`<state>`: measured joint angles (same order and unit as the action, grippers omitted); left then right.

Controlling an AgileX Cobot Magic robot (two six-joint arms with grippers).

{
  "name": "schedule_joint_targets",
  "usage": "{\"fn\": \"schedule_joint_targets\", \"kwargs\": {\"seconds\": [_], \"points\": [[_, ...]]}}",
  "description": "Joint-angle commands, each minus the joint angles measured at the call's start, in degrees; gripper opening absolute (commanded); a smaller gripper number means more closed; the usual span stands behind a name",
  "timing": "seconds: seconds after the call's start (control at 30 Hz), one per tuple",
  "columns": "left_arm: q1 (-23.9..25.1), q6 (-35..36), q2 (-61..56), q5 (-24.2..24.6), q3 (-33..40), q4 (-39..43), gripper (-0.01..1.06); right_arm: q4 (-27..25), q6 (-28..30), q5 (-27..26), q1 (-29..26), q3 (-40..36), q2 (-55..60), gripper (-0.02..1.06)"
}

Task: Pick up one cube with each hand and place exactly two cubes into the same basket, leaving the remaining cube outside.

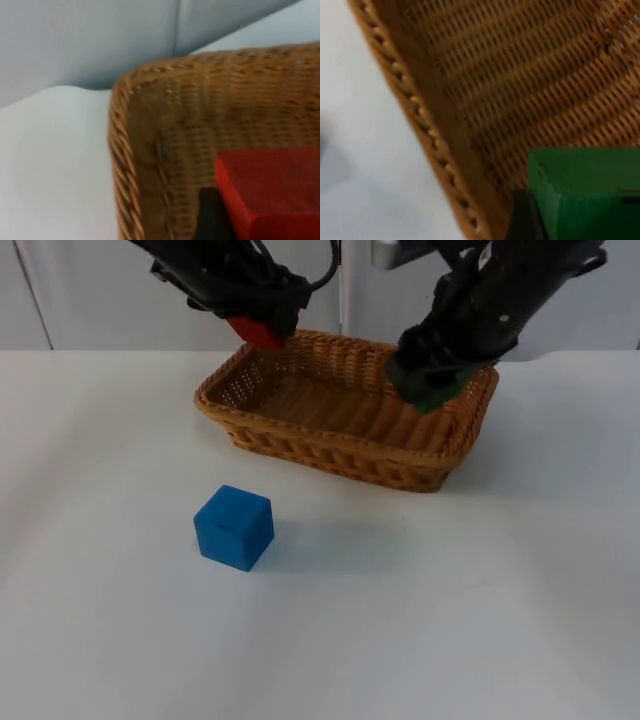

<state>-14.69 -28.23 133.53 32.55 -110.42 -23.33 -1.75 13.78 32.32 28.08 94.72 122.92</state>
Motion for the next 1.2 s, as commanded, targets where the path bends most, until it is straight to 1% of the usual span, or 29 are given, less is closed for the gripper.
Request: {"fn": "schedule_joint_targets", "kwargs": {"seconds": [0.0,0.03,0.1,0.2,0.23,0.37,0.4,0.5,0.67,1.03,1.13,1.17], "points": [[0.7,-0.2,3.5,-0.1,-4.1,-1.0,0.00,0.1,-0.1,-4.2,-0.5,1.7,2.0,0.00],[0.7,-0.2,3.5,-0.1,-4.1,-1.0,0.00,0.1,-0.1,-4.2,-0.5,1.7,2.0,0.00],[0.9,-0.2,5.8,0.1,-6.5,-1.0,0.00,0.0,-0.3,-7.4,-0.5,1.7,3.1,0.00],[1.5,-0.2,8.5,-0.5,-8.2,-1.1,0.00,0.0,-1.3,-11.3,-0.5,1.7,4.6,0.00],[1.5,-0.2,8.5,-0.5,-8.2,-1.1,0.00,0.0,-1.3,-11.3,-0.5,1.7,4.6,0.00],[2.1,-0.2,10.5,-2.3,-8.2,-1.6,0.00,-0.1,-1.9,-15.1,-0.5,1.7,6.7,0.00],[2.1,-0.2,10.5,-2.3,-8.2,-1.6,0.00,-0.1,-1.9,-15.1,-0.5,1.7,6.7,0.00],[2.1,-0.2,11.3,-2.8,-8.2,-1.6,0.00,-0.1,-3.5,-17.4,-0.5,1.7,8.9,0.00],[2.1,-0.2,12.3,-3.0,-8.2,-1.8,0.00,-0.1,-5.5,-18.3,-0.5,1.7,10.8,0.00],[2.1,-0.2,12.7,-2.4,-8.2,-1.8,0.00,-0.1,-5.5,-18.6,-0.5,1.7,11.9,0.00],[2.1,-1.7,12.7,-1.6,-8.2,-3.0,0.00,-0.1,-5.5,-18.6,-0.5,1.7,11.9,0.00],[2.1,-3.1,12.7,-1.1,-8.2,-4.2,0.00,-0.1,-5.5,-18.6,-0.5,1.7,11.9,0.00]]}}
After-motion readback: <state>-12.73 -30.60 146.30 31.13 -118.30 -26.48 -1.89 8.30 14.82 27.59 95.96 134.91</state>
